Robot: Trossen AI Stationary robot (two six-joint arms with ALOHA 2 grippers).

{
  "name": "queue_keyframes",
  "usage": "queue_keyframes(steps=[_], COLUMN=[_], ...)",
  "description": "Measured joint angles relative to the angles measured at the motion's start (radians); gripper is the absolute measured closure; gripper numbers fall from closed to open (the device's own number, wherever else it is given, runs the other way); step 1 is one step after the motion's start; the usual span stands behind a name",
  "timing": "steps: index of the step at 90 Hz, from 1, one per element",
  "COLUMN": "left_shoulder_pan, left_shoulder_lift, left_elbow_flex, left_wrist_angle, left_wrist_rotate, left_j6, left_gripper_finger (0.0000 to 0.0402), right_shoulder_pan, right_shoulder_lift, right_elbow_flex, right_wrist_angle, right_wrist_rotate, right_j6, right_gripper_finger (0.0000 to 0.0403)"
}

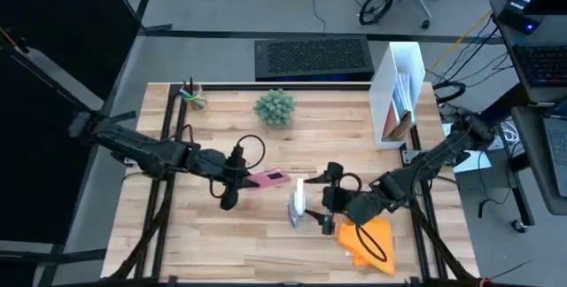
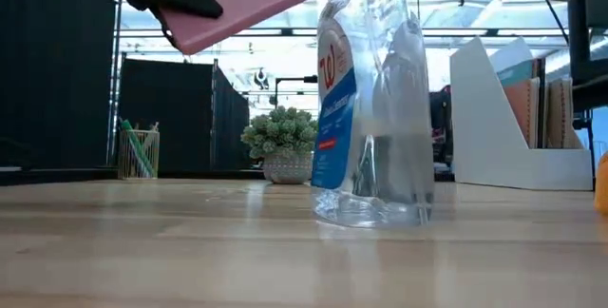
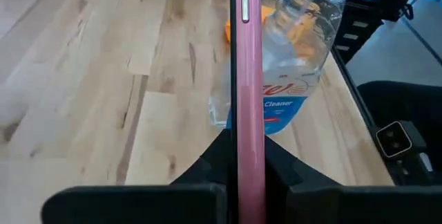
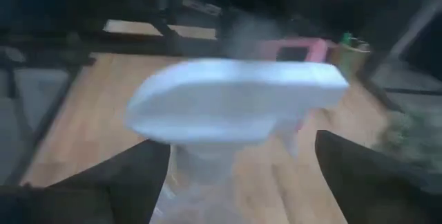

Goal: Apply microfiber cloth
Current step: Spray the back of the cellphone using the spray bottle

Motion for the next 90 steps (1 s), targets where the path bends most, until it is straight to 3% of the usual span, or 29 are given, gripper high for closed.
queue_keyframes(steps=[50, 90], left_shoulder_pan=[0.080, 0.165], left_shoulder_lift=[0.083, 0.221], left_elbow_flex=[0.000, -0.001], left_wrist_angle=[0.130, 0.494], left_wrist_rotate=[-0.018, -0.025], left_j6=[0.067, 0.093], left_gripper_finger=[0.0386, 0.0386], right_shoulder_pan=[-0.060, -0.072], right_shoulder_lift=[0.066, 0.066], right_elbow_flex=[0.000, 0.000], right_wrist_angle=[0.130, 0.132], right_wrist_rotate=[0.004, -0.019], right_j6=[-0.115, -0.085], right_gripper_finger=[0.0064, 0.0069])
